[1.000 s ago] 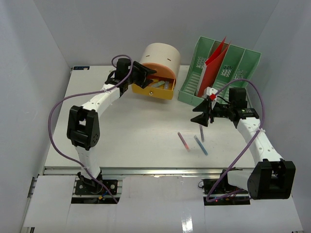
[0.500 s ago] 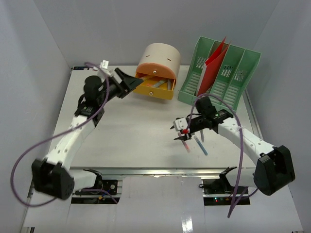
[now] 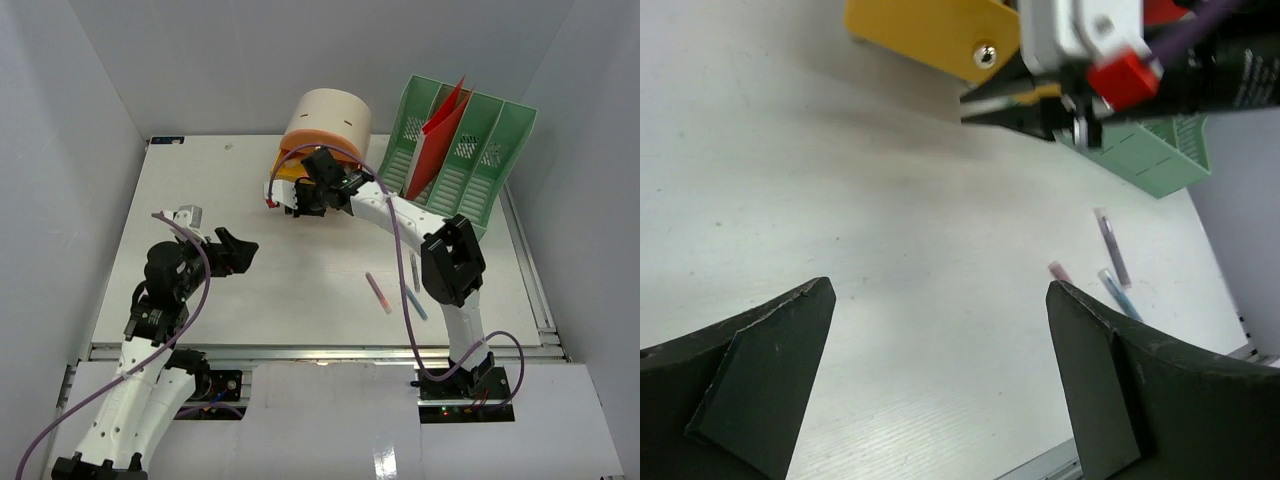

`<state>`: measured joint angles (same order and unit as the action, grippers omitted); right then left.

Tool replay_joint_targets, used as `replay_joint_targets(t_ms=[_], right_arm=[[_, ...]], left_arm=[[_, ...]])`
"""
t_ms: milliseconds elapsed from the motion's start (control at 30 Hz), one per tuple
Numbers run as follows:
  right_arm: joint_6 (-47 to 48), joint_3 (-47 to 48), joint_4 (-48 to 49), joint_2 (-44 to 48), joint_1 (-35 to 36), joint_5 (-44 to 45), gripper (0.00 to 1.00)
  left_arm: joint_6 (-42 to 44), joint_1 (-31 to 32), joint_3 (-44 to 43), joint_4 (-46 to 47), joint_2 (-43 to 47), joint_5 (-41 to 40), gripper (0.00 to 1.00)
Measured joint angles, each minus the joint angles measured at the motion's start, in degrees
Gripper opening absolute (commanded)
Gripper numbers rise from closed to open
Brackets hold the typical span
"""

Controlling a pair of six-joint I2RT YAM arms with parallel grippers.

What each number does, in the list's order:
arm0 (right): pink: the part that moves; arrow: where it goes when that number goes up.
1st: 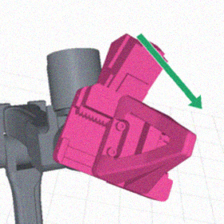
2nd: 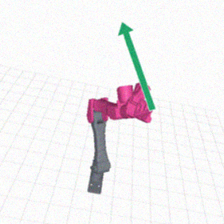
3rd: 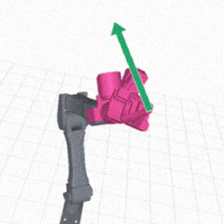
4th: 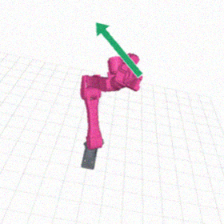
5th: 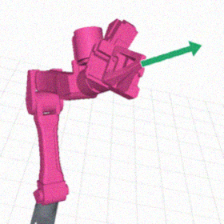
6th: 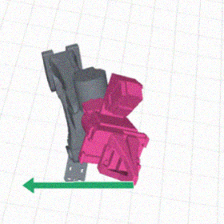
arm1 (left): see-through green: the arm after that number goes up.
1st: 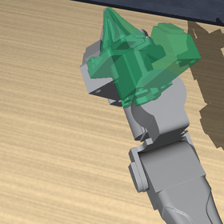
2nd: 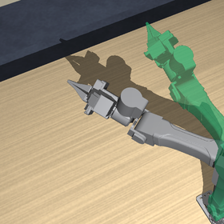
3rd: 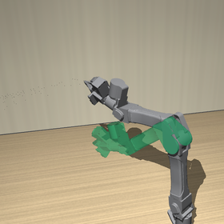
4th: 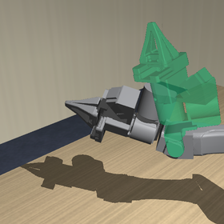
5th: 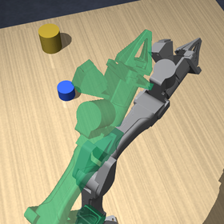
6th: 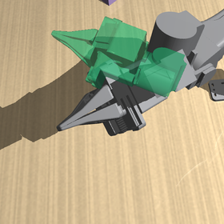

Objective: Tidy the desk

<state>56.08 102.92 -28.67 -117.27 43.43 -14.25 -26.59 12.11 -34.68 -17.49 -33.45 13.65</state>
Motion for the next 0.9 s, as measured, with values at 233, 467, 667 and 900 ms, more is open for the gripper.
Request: replay_joint_targets(t_ms=[233, 467, 667, 900], right_arm=[[-9.20, 2.63, 4.31, -5.37, -0.13, 17.14, 0.41], [-14.22, 2.18, 11.89, -5.47, -1.49, 29.10, 0.64], [-15.67, 2.26, 13.70, -5.79, -3.78, 31.43, 0.75], [-13.31, 0.44, 4.64, -2.10, -6.14, 12.91, 0.74]], left_arm=[[2.94, -0.01, 0.70, -2.30, 4.74, -1.19, 0.98], [3.26, -0.01, 1.52, -2.47, 4.61, -0.92, 0.98], [0.30, -0.01, 3.60, 1.79, 3.32, 2.85, 0.98], [-15.06, -0.01, 13.70, 23.41, -10.16, 13.88, 0.98]])
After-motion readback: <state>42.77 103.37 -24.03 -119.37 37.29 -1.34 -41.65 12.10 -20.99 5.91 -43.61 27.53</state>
